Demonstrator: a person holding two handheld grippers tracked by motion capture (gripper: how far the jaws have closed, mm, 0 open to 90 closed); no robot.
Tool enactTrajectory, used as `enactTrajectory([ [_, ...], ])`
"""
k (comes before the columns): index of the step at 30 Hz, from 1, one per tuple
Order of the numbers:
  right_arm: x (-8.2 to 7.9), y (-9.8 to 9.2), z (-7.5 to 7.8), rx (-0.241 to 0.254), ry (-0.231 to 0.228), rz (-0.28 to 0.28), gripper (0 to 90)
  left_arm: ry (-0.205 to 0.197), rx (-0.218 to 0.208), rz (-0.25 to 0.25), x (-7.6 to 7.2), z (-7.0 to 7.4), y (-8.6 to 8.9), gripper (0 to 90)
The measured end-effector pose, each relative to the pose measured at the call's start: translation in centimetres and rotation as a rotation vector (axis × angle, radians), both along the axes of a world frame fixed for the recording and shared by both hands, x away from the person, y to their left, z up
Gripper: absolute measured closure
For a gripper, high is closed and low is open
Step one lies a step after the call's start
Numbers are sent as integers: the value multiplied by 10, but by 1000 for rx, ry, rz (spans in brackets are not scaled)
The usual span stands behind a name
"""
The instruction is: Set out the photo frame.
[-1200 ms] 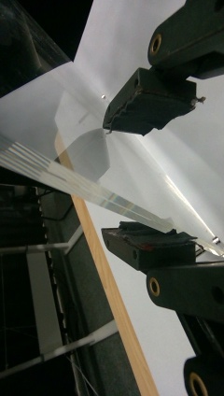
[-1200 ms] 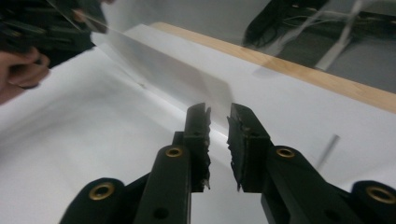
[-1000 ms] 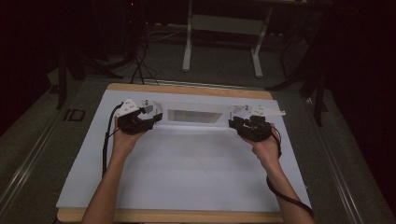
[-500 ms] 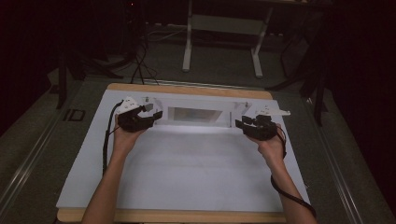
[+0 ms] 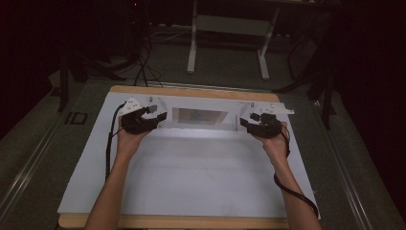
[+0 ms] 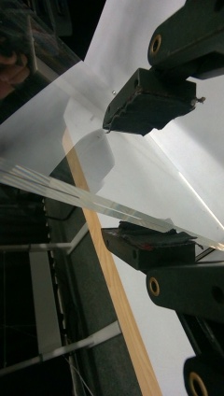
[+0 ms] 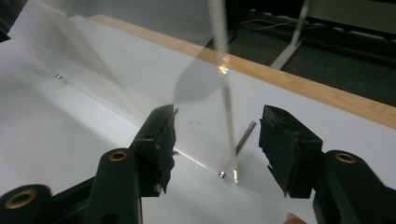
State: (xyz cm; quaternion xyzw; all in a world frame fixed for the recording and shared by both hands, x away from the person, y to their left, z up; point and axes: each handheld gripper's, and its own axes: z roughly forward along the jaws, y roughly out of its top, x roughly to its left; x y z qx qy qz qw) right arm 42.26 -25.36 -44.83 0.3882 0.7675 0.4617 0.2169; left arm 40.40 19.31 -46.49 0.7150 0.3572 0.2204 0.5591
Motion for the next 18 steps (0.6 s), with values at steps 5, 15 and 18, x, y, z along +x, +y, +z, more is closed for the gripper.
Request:
enactTrajectory([
  [5, 3, 4, -6, 12, -16, 16, 476, 6, -11, 13, 1, -1, 0, 424],
  [15, 8, 3, -8, 59, -10, 10, 497, 17, 1, 35, 6, -8, -2, 392],
  [18, 11, 2, -10, 74, -10, 10, 497, 11, 5, 45, 8, -10, -2, 416],
])
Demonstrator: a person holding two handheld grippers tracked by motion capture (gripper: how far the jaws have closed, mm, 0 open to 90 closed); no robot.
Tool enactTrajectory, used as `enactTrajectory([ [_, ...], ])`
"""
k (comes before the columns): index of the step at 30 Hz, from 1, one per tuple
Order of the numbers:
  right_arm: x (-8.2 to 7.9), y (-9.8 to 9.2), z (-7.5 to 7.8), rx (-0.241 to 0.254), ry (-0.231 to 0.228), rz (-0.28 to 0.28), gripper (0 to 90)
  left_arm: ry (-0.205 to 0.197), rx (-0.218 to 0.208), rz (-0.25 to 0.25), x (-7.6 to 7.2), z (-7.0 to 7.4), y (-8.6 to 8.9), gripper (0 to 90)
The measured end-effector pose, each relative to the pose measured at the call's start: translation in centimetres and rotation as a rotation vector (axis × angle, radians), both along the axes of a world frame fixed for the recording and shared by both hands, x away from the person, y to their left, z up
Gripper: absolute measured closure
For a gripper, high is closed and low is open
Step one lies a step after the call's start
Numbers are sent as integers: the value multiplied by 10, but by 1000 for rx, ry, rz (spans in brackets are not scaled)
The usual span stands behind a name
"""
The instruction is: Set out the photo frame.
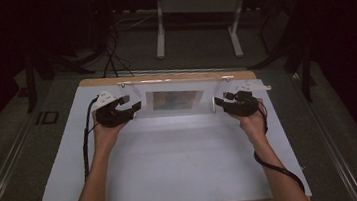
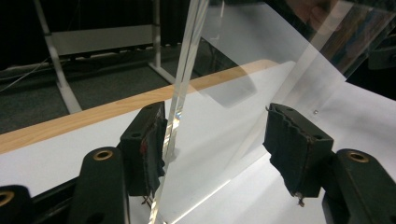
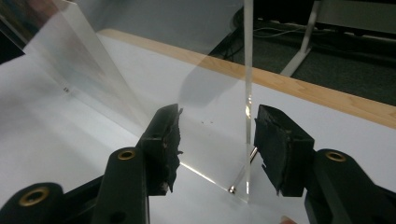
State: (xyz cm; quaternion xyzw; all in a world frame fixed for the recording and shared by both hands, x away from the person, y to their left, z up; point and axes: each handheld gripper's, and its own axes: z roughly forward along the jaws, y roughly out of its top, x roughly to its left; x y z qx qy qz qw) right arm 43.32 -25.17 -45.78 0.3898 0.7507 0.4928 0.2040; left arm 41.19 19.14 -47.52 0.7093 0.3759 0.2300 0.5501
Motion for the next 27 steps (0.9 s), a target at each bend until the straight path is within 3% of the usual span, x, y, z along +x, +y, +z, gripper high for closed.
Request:
enactTrajectory([
  [6, 4, 1, -4, 18, -14, 3, 498, -10, 20, 22, 3, -5, -1, 446],
  [11, 5, 9, -9, -34, -51, -1, 497, -19, 57, 47, 5, -7, -4, 458],
  [14, 6, 10, -10, -41, -61, -10, 497, -22, 72, 58, 7, -8, -6, 457],
  [18, 7, 13, -11, -65, -85, -21, 501, -16, 74, 74, 9, -7, -8, 450],
  [19, 6, 17, -12, -102, -113, -35, 496, -16, 82, 83, 10, -7, -10, 450],
  [27, 13, 18, -11, -91, -103, -41, 497, 0, 93, 103, 16, -4, -12, 451],
])
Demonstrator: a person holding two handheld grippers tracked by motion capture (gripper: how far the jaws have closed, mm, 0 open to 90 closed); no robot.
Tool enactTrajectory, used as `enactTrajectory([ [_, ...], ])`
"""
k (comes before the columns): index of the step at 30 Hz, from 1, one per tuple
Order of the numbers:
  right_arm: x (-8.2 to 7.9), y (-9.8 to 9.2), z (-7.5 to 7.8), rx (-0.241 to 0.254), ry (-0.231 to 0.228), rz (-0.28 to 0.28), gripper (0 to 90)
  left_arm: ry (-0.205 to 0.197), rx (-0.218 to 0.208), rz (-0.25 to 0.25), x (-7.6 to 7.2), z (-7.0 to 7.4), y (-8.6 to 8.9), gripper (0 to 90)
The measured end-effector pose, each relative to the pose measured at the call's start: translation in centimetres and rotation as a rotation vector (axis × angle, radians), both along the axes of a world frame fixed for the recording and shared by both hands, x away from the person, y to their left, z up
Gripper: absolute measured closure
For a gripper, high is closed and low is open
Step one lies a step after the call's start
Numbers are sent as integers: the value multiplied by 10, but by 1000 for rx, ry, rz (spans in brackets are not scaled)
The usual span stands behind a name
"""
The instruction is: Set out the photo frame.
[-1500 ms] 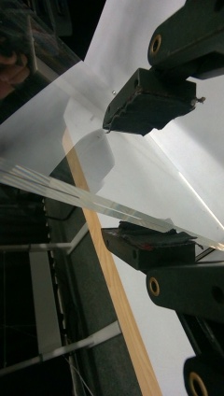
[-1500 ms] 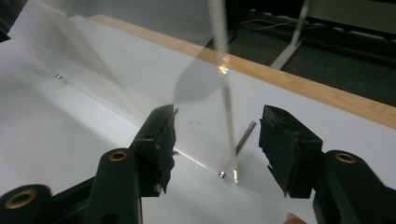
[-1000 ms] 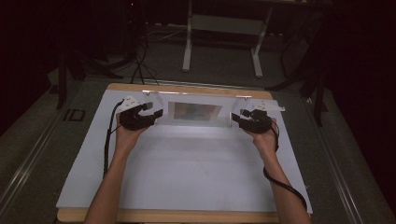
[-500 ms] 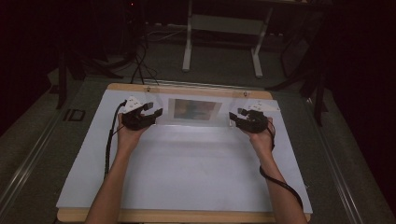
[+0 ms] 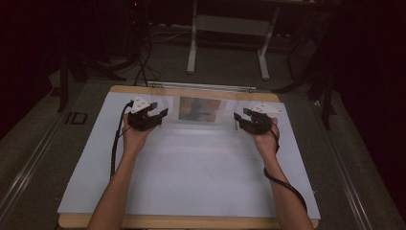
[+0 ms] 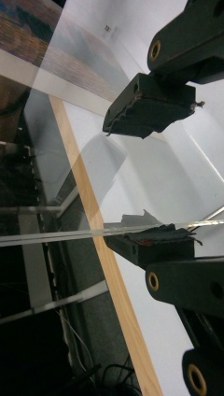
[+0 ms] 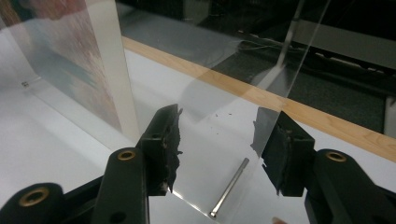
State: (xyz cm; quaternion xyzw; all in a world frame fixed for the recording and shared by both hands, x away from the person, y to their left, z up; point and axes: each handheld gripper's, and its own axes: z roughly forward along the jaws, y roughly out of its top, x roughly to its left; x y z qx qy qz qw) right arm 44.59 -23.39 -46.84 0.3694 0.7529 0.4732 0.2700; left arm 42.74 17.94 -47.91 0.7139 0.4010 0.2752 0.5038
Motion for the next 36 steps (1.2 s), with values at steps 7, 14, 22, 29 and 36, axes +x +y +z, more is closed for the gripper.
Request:
enactTrajectory([
  [7, 5, 1, 1, 9, 12, -7, 496, 12, -1, 13, 5, 2, -1, 451],
  [14, 5, 1, 2, 12, 18, -10, 494, 43, 24, 16, 4, 8, -3, 453],
  [22, -3, 0, 8, 18, 13, -3, 494, 54, 12, 13, -5, 11, -2, 454],
  [29, -11, 0, 14, 25, 3, 2, 496, 57, 10, 9, -12, 18, -1, 458],
  [36, -21, 0, 22, 38, 3, 16, 499, 70, -5, 9, -25, 22, 3, 463],
])
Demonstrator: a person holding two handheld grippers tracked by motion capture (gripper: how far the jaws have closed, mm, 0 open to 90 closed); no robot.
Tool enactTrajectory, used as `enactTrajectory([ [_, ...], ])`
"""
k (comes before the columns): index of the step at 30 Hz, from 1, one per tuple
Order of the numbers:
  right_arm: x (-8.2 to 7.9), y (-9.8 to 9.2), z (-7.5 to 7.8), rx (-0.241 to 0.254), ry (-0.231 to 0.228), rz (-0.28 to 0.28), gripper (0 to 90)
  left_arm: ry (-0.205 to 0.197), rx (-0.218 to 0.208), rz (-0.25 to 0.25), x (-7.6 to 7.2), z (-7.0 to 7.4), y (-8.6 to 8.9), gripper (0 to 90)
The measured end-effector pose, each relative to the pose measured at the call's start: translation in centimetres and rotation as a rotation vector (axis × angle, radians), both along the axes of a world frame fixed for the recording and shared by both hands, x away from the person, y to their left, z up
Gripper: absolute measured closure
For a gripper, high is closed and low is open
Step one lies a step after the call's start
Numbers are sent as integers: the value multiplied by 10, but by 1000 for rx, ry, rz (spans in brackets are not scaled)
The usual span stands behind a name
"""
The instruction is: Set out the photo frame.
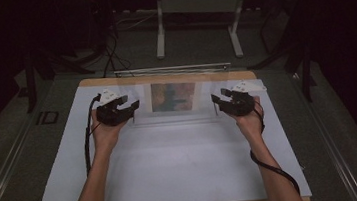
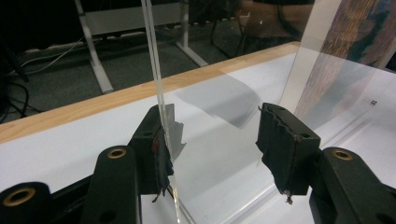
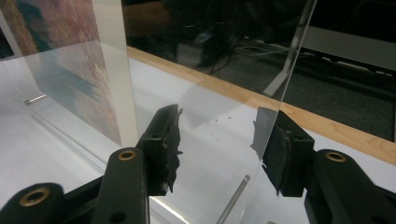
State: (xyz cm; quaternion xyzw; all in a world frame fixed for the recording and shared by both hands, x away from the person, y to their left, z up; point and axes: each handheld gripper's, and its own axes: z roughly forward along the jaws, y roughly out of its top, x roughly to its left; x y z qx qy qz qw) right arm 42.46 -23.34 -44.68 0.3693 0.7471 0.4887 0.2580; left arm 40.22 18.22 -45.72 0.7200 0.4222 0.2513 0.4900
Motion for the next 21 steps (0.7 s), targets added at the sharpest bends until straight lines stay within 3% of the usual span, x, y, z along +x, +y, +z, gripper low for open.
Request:
enactTrajectory([
  [21, -22, 0, -3, 29, 45, 7, 502, 67, -7, 10, -25, 3, 1, 463],
])
